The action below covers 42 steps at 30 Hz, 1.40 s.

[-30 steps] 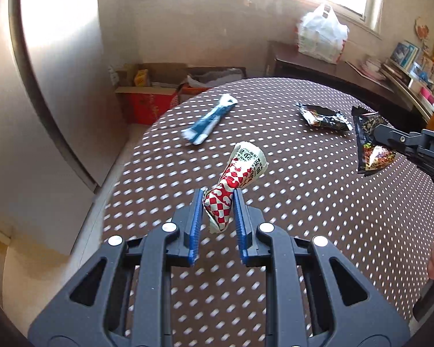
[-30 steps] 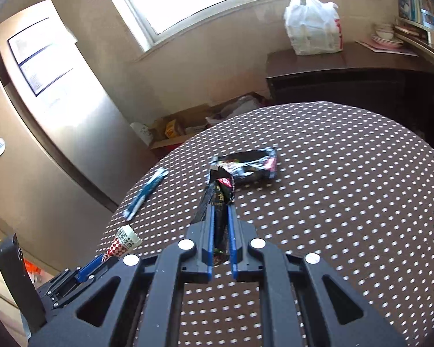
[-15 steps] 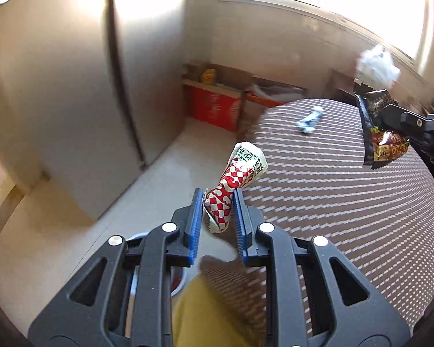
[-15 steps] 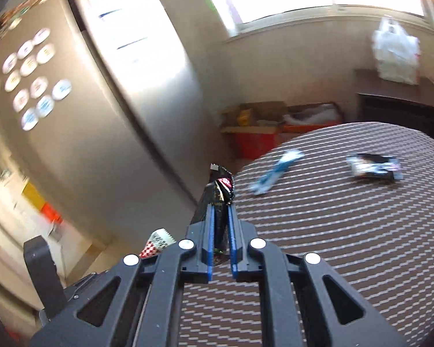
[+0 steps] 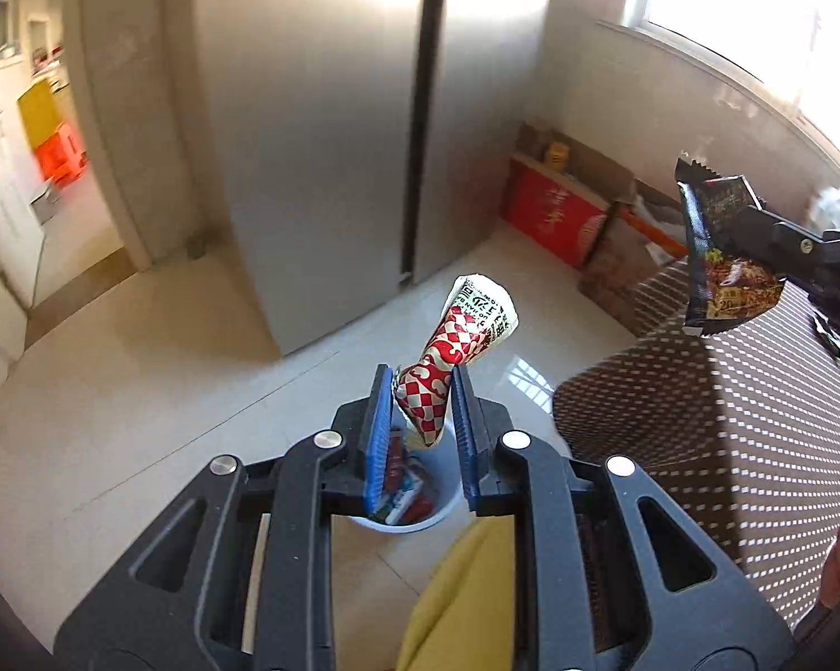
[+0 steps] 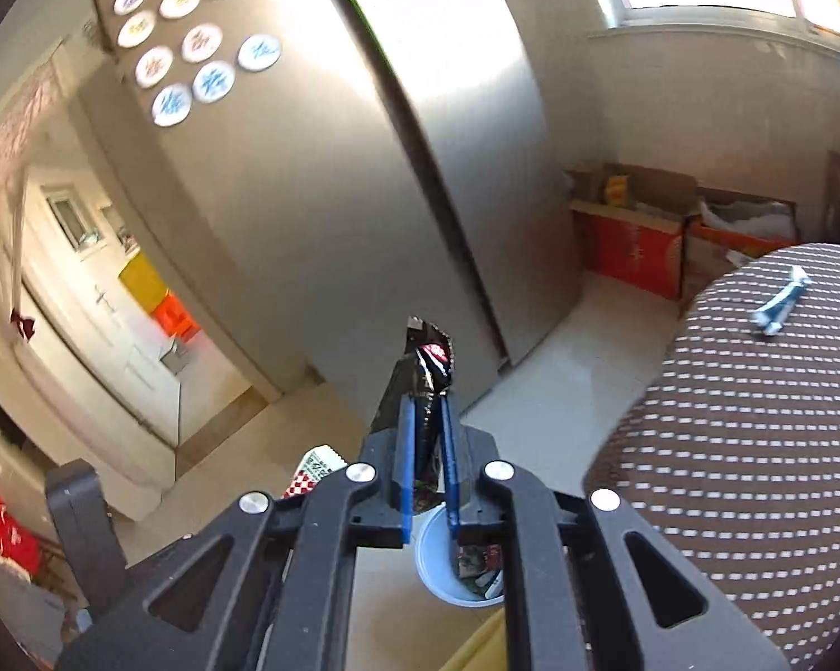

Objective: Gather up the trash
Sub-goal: 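Carry the cup and wrapper over the wastebasket, then open both tools to drop the cup and wrapper into the wastebasket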

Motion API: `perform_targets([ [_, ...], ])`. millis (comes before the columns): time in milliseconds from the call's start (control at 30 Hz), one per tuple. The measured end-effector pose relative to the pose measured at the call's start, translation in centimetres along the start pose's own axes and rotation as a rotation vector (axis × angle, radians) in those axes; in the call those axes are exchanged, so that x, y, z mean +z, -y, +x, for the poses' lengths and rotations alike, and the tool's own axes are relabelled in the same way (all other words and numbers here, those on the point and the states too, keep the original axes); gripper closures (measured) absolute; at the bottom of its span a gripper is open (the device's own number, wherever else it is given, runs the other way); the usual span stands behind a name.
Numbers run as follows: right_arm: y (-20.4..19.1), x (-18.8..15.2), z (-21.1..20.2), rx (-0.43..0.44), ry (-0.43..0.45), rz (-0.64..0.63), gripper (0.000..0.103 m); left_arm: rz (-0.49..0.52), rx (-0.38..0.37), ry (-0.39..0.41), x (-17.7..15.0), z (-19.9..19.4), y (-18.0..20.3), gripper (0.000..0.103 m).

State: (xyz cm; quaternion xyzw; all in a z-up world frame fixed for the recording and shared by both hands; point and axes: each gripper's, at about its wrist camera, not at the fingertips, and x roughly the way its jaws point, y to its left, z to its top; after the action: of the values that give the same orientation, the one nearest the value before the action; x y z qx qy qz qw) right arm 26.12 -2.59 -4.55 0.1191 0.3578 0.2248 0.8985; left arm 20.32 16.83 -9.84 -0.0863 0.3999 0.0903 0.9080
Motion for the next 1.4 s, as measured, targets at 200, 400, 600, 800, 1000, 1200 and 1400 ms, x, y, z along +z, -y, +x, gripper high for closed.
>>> perform_targets([
  [200, -2.2, -1.0, 4.0, -0.012, -0.08, -0.024, 0.094, -0.055, 0.042, -0.035, -0.1, 1.7, -3.2, 0.082],
  [400, -3.3, -2.5, 7.7, -0.059, -0.152, -0.055, 0.094, -0.102, 0.054, -0.095, -0.5, 4.6, -5.7, 0.082],
  [600, -3.4, -3.9, 10.3, -0.107, -0.205, -0.085, 0.094, -0.122, 0.053, -0.157, -1.1, 7.1, -7.0, 0.082],
  [800, -2.4, -4.3, 11.4, -0.124, -0.234, -0.069, 0.094, -0.124, 0.045, -0.194, -1.7, 8.8, -6.8, 0.082],
  [1000, -1.8, -4.2, 11.6, -0.128, -0.238, -0.062, 0.094, -0.149, 0.036, -0.21, -2.0, 9.5, -6.8, 0.082],
  [1200, -2.2, -4.6, 11.8, -0.13, -0.247, -0.082, 0.094, -0.153, 0.031, -0.224, -2.2, 10.5, -7.2, 0.079],
  [1400, -2.1, -4.5, 12.1, -0.127, -0.252, -0.081, 0.094, -0.178, 0.024, -0.222, -1.6, 11.0, -7.6, 0.043],
])
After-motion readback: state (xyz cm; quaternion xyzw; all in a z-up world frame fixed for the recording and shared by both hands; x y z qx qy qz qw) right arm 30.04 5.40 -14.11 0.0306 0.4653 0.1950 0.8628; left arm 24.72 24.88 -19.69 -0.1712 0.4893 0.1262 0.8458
